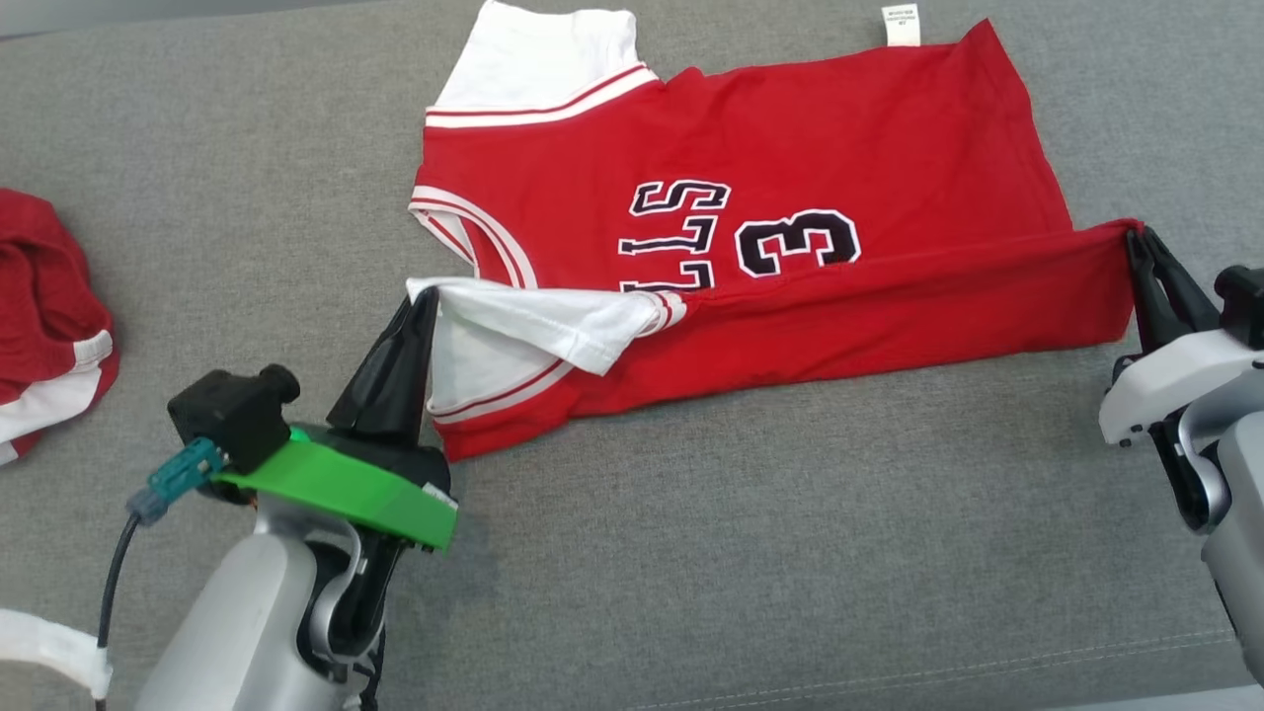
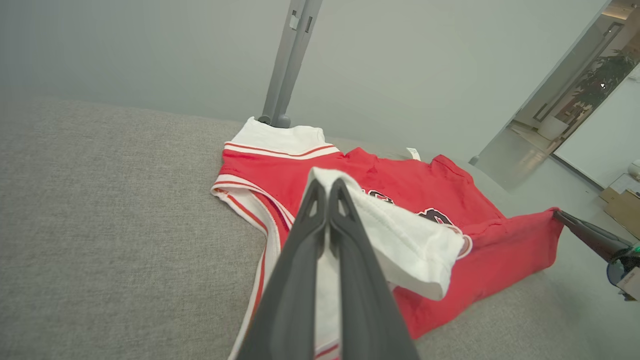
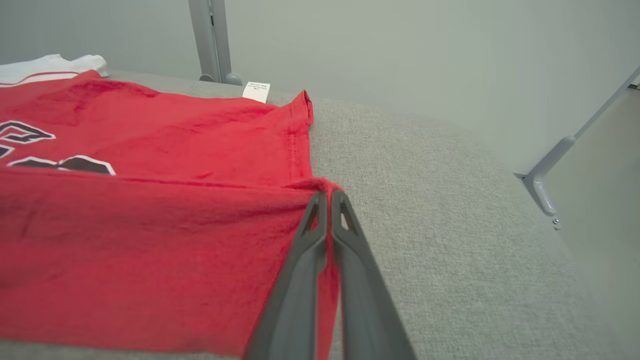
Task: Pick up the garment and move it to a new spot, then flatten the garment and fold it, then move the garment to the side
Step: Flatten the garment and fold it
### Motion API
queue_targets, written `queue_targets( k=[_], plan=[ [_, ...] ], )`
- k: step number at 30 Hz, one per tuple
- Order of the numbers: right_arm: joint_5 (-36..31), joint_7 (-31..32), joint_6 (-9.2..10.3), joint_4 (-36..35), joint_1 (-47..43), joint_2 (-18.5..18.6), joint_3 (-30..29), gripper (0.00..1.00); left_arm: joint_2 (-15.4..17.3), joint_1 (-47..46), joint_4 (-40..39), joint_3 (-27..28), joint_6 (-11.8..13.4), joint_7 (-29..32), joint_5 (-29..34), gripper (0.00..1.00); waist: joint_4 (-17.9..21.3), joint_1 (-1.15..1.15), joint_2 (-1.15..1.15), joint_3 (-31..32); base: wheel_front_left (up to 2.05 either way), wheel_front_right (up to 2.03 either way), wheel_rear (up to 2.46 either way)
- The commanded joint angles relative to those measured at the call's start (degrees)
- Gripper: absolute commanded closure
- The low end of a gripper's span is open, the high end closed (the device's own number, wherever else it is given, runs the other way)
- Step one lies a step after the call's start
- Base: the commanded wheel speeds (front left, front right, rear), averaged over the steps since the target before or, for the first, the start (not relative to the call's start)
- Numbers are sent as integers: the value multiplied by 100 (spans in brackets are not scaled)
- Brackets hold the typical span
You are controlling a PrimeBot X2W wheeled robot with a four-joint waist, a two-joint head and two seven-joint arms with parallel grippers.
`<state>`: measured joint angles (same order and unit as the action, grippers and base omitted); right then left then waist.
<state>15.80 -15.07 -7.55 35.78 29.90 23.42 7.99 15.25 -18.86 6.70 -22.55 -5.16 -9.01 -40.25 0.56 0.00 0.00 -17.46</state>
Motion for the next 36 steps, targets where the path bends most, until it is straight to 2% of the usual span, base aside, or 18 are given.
queue_targets(
  k=[1,12,13,14,15,16,17,18,22,29,36],
  plan=[
    [-75,-22,12,122,146,17,7,100,-28,-235,146,-43,-65,-46,-10,100,-59,0,0,-142,0,0,0],
    [-66,-23,11,587,796,-75,300,100,-72,-1295,1382,-379,-215,-328,121,100,-49,0,0,-515,0,0,0],
    [-44,-23,11,631,827,-88,324,97,-84,-1359,1505,-411,-222,-343,122,100,-40,0,0,-535,0,0,0],
    [-29,-23,11,674,869,-97,343,87,-78,-1432,1605,-440,-226,-380,159,100,-29,0,0,-558,0,0,0],
    [-20,-23,11,700,916,-102,356,78,-90,-1498,1696,-458,-230,-409,157,82,-21,0,0,-574,0,0,0],
    [-20,-23,11,717,954,-111,368,64,-93,-1549,1780,-474,-233,-439,164,58,-13,0,0,-586,0,0,0],
    [-26,-23,11,725,980,-124,370,43,-78,-1604,1865,-491,-236,-470,216,7,-6,0,0,-595,0,0,0],
    [-48,-23,11,685,1008,-132,326,2,-85,-1640,1934,-481,-227,-496,231,0,2,0,0,-599,0,0,0],
    [-134,-23,11,345,834,-195,161,0,-158,-1625,2038,-339,-208,-579,276,0,25,0,0,-529,0,0,0],
    [-107,-23,11,-414,92,-237,-245,0,-320,-791,1633,27,35,-616,-45,0,51,0,0,-263,0,0,0],
    [-33,-23,11,-684,-579,-349,-604,0,-523,243,1005,25,309,-175,-566,0,30,0,0,-64,0,0,0]
  ],
)
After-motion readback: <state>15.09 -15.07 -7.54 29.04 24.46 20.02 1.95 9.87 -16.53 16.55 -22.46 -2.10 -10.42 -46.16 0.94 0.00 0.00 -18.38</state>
